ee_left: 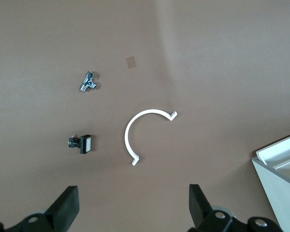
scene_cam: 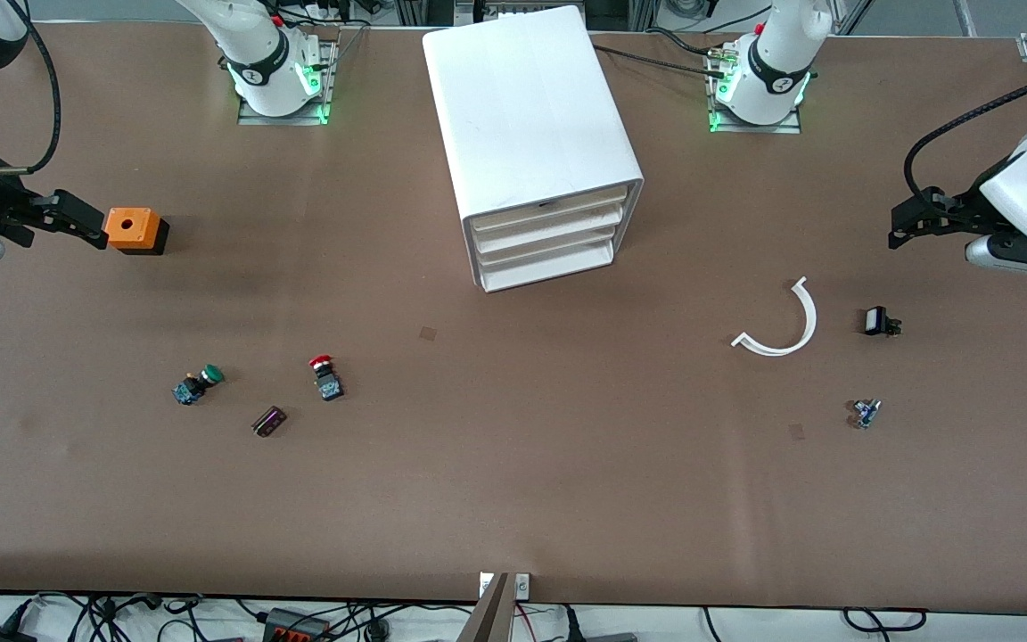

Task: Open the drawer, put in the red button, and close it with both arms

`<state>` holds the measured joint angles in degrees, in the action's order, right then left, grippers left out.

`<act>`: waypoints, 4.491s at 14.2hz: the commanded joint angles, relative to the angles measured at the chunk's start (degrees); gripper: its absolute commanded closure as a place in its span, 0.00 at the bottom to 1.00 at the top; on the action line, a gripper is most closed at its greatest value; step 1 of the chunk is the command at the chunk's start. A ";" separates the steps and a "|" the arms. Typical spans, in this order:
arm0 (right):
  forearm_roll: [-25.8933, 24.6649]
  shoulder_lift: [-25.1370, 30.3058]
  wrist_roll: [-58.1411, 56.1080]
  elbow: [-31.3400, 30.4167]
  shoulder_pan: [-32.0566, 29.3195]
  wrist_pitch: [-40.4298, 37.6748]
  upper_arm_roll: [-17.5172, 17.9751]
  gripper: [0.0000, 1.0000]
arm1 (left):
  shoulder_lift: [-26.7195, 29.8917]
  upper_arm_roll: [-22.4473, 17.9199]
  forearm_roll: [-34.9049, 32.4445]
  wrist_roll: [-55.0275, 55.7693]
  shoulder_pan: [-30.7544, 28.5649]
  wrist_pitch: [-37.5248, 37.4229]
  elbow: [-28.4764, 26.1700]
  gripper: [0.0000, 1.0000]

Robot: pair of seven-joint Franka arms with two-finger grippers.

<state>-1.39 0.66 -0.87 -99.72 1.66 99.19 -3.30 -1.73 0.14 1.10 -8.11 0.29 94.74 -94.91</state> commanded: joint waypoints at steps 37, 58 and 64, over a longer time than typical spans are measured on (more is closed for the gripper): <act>4.12 -45.65 -11.87 16.13 12.14 24.47 4.27 0.00 | -30.52 13.92 56.99 -36.28 4.28 5.80 -13.10 0.14; 3.50 -46.98 -11.97 17.02 13.46 25.00 4.27 1.00 | -38.07 12.53 59.46 -45.51 2.87 7.20 -9.08 0.92; 3.50 -46.45 -10.83 31.67 16.70 16.75 4.53 1.00 | -41.25 10.76 59.46 -43.49 2.87 10.63 -3.26 0.02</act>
<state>1.61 -45.93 -12.29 -73.50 16.38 119.76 1.12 -39.75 11.92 60.79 -51.39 2.59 100.68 -100.47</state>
